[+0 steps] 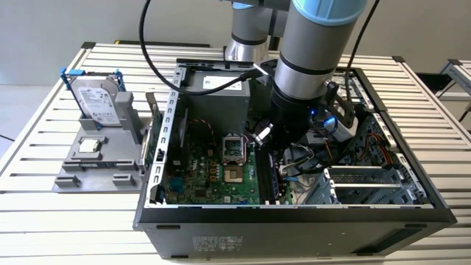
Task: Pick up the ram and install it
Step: 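Press down the ram until it locks into place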
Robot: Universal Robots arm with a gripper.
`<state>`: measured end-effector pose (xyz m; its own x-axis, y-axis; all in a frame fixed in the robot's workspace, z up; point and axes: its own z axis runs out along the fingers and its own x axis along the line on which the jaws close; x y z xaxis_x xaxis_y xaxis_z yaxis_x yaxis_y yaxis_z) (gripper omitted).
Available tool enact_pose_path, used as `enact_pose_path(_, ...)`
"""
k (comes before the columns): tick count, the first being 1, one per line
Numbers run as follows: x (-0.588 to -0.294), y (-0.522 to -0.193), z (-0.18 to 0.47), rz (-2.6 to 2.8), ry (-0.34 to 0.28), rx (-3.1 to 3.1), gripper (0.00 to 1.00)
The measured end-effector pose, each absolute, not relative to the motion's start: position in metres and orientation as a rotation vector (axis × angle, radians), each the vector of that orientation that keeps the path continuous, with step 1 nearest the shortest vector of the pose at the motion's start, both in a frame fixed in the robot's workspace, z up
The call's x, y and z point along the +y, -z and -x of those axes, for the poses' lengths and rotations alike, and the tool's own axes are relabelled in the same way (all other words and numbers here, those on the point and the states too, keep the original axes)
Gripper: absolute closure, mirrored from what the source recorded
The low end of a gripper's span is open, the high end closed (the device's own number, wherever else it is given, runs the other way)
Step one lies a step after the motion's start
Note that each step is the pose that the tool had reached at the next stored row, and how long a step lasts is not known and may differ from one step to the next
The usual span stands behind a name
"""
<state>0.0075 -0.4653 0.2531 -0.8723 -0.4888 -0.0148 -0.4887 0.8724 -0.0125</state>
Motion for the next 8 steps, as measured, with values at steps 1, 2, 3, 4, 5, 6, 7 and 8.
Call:
enact_pose_path(1, -0.4653, -0.2531, -0.0075, 0.806, 0.013, 3.018, 1.00)
enact_pose_path(2, -0.4653, -0.2531, -0.0075, 0.825, 0.013, 3.013, 1.00)
enact_pose_path(3, -0.4653, -0.2531, -0.0075, 0.842, 0.012, 3.009, 1.00)
enact_pose_path(4, -0.4653, -0.2531, -0.0076, 0.860, 0.012, 3.003, 1.00)
enact_pose_path(5, -0.4653, -0.2531, -0.0076, 0.876, 0.012, 2.998, 1.00)
enact_pose_path(6, -0.4653, -0.2531, -0.0077, 0.893, 0.012, 2.994, 1.00)
enact_pose_path(7, -0.4653, -0.2531, -0.0077, 0.909, 0.012, 2.989, 1.00)
enact_pose_path(8, -0.4653, -0.2531, -0.0078, 0.926, 0.012, 2.983, 1.00)
